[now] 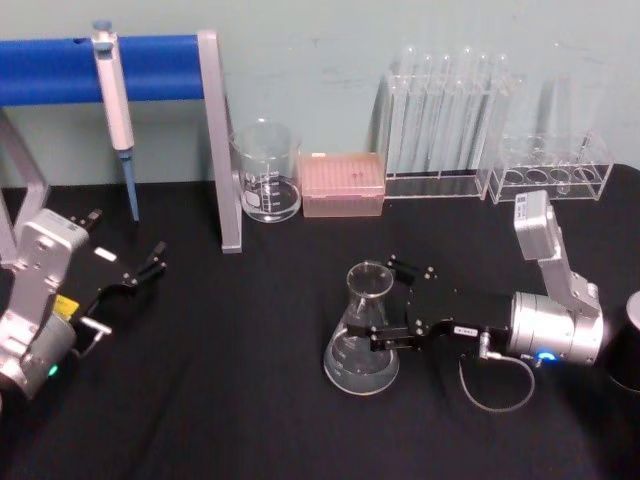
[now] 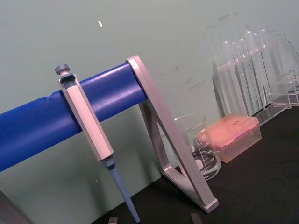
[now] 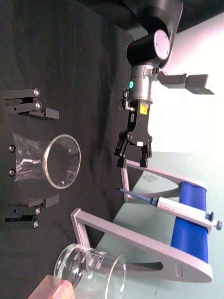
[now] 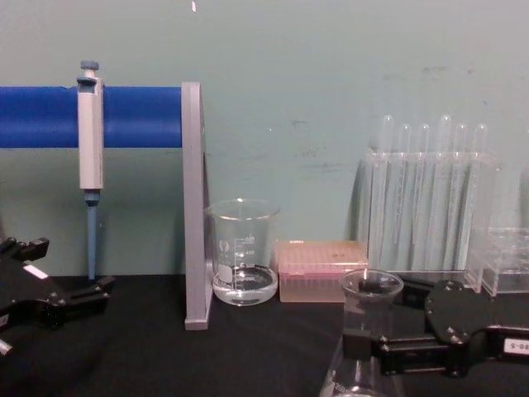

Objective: Grasp the erlenmeyer flask with one hand, shake it three times, then place it back.

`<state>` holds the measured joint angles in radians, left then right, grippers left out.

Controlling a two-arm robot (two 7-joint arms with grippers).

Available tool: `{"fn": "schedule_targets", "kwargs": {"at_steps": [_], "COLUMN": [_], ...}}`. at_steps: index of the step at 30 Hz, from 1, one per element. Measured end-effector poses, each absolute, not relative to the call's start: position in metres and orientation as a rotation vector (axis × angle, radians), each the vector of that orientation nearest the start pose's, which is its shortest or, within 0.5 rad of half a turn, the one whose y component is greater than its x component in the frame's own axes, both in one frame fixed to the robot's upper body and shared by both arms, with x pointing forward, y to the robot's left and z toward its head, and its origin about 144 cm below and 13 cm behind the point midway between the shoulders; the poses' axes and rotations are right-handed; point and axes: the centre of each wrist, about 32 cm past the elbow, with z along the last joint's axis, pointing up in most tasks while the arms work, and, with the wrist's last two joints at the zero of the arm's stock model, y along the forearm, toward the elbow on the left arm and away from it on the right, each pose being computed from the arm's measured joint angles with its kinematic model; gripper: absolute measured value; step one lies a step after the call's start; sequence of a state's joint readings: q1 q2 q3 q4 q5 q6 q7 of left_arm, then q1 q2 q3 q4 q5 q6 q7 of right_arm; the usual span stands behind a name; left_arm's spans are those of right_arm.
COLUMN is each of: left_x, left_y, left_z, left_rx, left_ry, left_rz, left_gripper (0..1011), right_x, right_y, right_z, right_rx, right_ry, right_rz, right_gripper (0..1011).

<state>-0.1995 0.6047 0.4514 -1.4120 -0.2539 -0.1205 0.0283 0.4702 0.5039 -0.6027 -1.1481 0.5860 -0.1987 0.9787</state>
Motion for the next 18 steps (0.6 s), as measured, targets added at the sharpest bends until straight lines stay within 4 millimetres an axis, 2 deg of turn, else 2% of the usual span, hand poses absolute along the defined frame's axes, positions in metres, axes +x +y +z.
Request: {"fn": "schedule_targets", "kwargs": {"at_steps": [18], "left_x": [0.4886], "left_y": [0.3096], "left_z": [1.1398], "left_rx": [0.304], "left_ry": [-0.285], "left_rz": [1.248], "left_gripper": [1001], "right_x": [0.5558], "right_y": [-0.2876], "right_z": [1.1465], "right_rx": [-0.083], "right_ry": [-0.022], "right_rz": [-0.325], "right_gripper": [1003]}}
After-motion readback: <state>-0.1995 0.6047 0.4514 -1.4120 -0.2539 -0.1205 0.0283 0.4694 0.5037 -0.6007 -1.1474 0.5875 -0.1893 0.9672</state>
